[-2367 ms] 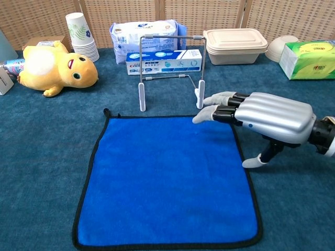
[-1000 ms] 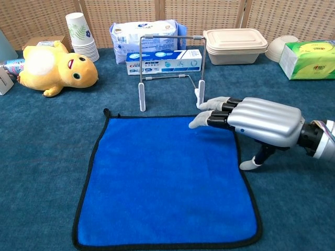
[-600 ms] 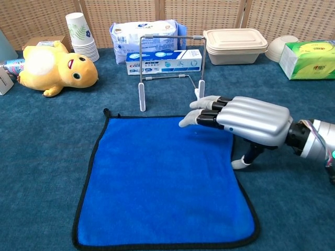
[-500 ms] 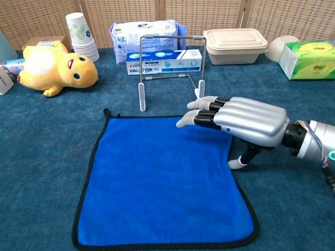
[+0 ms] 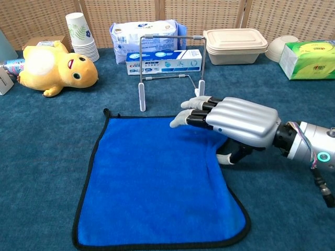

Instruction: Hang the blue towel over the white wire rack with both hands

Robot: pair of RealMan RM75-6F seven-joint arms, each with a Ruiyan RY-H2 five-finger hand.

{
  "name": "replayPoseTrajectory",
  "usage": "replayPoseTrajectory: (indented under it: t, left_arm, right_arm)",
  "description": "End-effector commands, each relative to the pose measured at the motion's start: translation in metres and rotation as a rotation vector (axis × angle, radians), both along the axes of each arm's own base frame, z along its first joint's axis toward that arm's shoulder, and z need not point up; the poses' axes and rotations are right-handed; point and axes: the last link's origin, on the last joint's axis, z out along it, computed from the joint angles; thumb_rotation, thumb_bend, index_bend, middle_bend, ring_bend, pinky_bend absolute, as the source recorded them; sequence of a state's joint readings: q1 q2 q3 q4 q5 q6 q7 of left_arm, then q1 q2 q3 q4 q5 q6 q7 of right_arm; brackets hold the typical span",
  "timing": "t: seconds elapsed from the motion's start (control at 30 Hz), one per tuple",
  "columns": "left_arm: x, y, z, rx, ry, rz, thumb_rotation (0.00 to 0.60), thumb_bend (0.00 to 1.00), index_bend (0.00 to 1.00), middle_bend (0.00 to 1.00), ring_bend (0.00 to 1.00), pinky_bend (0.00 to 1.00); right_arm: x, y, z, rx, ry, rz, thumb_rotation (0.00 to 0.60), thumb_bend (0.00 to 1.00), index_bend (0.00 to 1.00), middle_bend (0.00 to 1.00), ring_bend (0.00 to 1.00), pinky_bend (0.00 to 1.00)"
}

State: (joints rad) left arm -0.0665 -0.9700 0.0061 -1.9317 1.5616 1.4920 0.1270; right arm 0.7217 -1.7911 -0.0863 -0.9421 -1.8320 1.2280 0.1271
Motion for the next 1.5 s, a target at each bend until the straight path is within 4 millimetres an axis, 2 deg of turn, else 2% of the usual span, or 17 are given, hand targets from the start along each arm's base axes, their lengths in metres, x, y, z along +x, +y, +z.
replayPoseTrajectory:
  t: [0.03,0.33,0.57,0.73,0.97,1.2,1.5]
  left_arm:
    - [0.0,0.0,0.0,-0.001,-0.001,-0.001,0.6,0.27,0.23,0.12,0.06,0.0]
    - [-0.001,-0.001,0.001,0.001,-0.004,-0.003,0.6,0.26,0.23,0.12,0.06,0.0]
    - [0.0,-0.002,0.002,0.001,-0.003,-0.004,0.6,0.26,0.23,0.12,0.06,0.0]
    - [0.0,-0.001,0.0,-0.006,0.0,-0.008,0.6,0.27,0.23,0.12,0.06,0.0]
    - [0.001,0.004,-0.008,-0.047,0.046,-0.04,0.6,0.26,0.25,0.14,0.07,0.0]
    - [0.005,0.016,-0.035,-0.137,0.135,-0.196,0.6,0.26,0.31,0.21,0.13,0.0]
    - [0.012,0.039,-0.07,-0.23,0.113,-0.371,0.6,0.26,0.35,0.25,0.17,0.02]
  right_arm:
    - [0.001,0.0,0.0,-0.001,-0.005,-0.003,0.6,0.35,0.17,0.16,0.01,0.08]
    - [0.004,0.003,-0.005,0.002,-0.043,-0.014,0.6,0.38,0.42,0.19,0.05,0.11]
    - [0.008,0.005,-0.008,-0.001,-0.082,-0.02,0.6,0.41,0.5,0.23,0.08,0.12]
    - [0.011,0.005,-0.01,-0.002,-0.11,-0.02,0.6,0.41,0.63,0.29,0.13,0.15]
    - [0.014,0.006,-0.012,0.003,-0.144,-0.031,0.6,0.41,0.66,0.31,0.15,0.15]
    - [0.015,0.005,-0.013,0.006,-0.157,-0.041,0.6,0.41,0.67,0.31,0.15,0.15]
    - [0.015,0.006,-0.012,0.004,-0.161,-0.047,0.6,0.41,0.66,0.31,0.15,0.15]
